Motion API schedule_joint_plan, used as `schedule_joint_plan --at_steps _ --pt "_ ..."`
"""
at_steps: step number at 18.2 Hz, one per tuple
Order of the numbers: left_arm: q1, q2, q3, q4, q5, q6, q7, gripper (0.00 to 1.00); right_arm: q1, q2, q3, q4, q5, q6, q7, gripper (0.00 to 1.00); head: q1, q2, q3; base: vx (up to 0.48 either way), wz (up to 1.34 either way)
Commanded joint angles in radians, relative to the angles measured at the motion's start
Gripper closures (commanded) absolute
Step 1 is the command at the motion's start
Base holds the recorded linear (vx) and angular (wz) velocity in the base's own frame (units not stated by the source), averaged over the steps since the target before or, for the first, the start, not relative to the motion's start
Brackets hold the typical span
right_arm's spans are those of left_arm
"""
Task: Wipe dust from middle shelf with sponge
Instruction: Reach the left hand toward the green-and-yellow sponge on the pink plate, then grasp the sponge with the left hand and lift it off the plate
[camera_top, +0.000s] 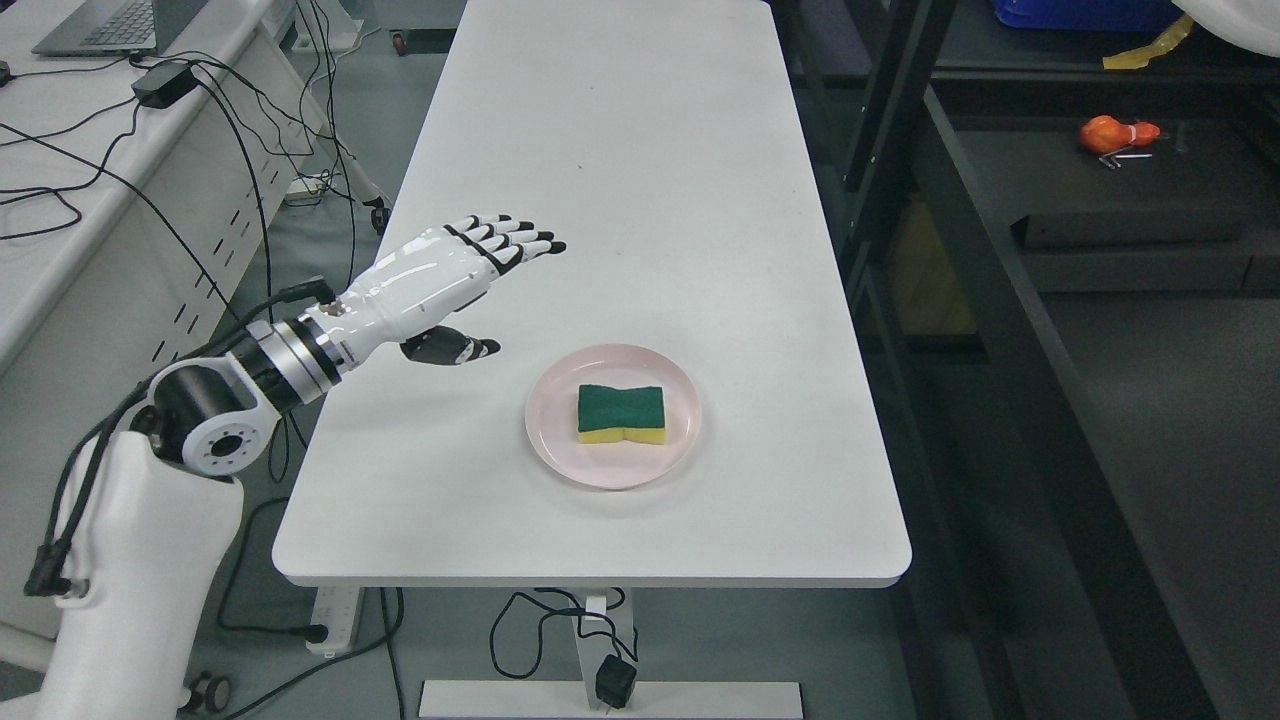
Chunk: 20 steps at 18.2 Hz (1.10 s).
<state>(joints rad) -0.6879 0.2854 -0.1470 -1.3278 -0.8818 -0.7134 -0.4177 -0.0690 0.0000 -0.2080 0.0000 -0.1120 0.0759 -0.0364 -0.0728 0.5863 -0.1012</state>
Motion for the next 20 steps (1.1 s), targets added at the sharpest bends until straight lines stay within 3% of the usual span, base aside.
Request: schedule_joint_plan --at_steps 1,5,14,20 --pt "-0.09 -0.083 -0.337 0.125 -0.302 -0.003 0.0 0.05 0.0 -0.017 -0.001 -0.017 0.0 0.001 0.0 0.0 0.0 0.0 0.0 0.0 0.0" --pt "-0.108 -0.163 -0.404 0.156 -0.382 -0.003 0.002 0.05 0.0 -0.017 -0.001 -0.017 0.0 0.001 0.0 0.0 0.0 0.0 0.0 0.0 0.0" --pt "-0.102 -0.186 -0.482 0.167 -0.418 0.002 -0.001 0.08 0.0 -0.017 -0.001 -0.017 0.0 0.001 0.0 0.0 0.0 0.0 0.0 0.0 0.0" --pt "-0.078 -0.186 -0.433 0.148 -0.414 0.003 -0.004 0.21 0.0 -0.017 0.001 -0.017 0.0 0.001 0.0 0.0 0.0 0.0 0.0 0.0 0.0"
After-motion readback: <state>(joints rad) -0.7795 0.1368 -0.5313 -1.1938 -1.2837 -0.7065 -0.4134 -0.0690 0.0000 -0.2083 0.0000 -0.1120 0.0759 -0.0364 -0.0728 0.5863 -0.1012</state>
